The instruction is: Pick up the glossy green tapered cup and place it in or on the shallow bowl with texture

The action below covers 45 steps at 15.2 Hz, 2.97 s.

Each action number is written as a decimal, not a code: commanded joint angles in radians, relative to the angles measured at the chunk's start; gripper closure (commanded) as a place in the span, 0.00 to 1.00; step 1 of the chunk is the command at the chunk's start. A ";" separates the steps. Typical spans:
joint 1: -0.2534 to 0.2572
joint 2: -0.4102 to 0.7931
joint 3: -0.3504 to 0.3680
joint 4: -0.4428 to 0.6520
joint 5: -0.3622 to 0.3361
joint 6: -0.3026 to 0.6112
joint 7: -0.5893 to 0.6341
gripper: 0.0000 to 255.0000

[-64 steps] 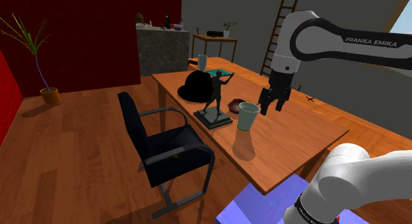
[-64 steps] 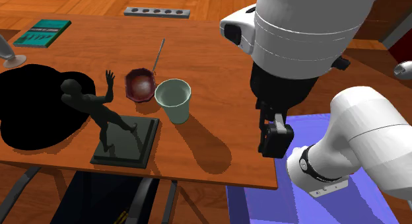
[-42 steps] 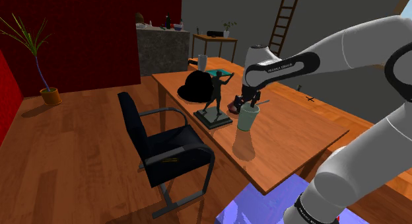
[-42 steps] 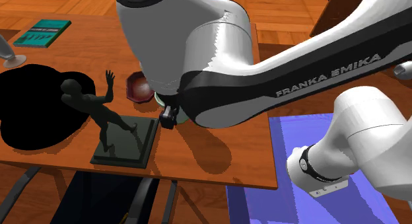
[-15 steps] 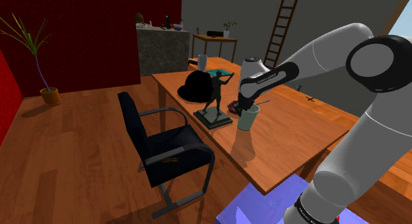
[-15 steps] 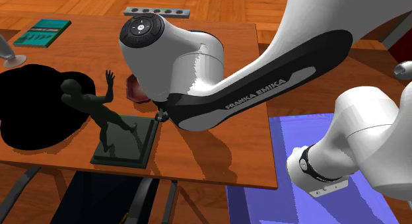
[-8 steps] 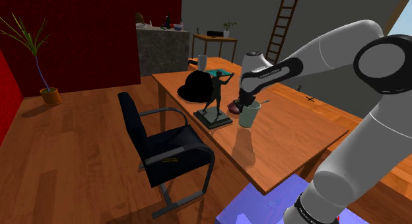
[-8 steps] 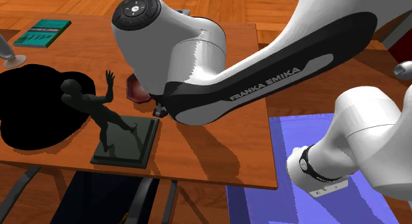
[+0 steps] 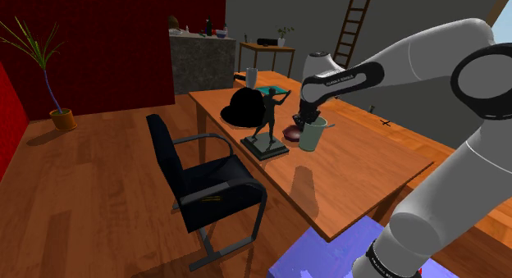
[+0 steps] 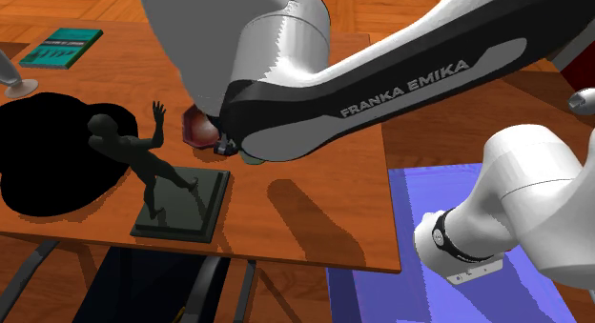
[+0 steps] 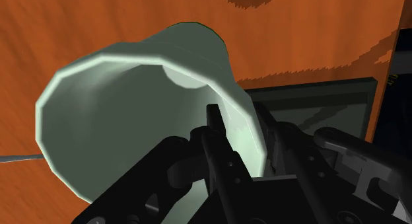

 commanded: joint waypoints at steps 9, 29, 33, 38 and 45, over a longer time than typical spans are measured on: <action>0.006 -0.041 0.006 0.093 0.016 -0.131 -0.026 1.00; -0.132 0.664 -0.060 1.101 0.194 -0.401 -0.298 1.00; -0.129 0.656 -0.060 1.034 0.190 -0.342 -0.290 1.00; -0.125 0.653 -0.060 0.962 0.187 -0.274 -0.281 1.00; -0.123 0.661 -0.059 0.881 0.185 -0.186 -0.269 1.00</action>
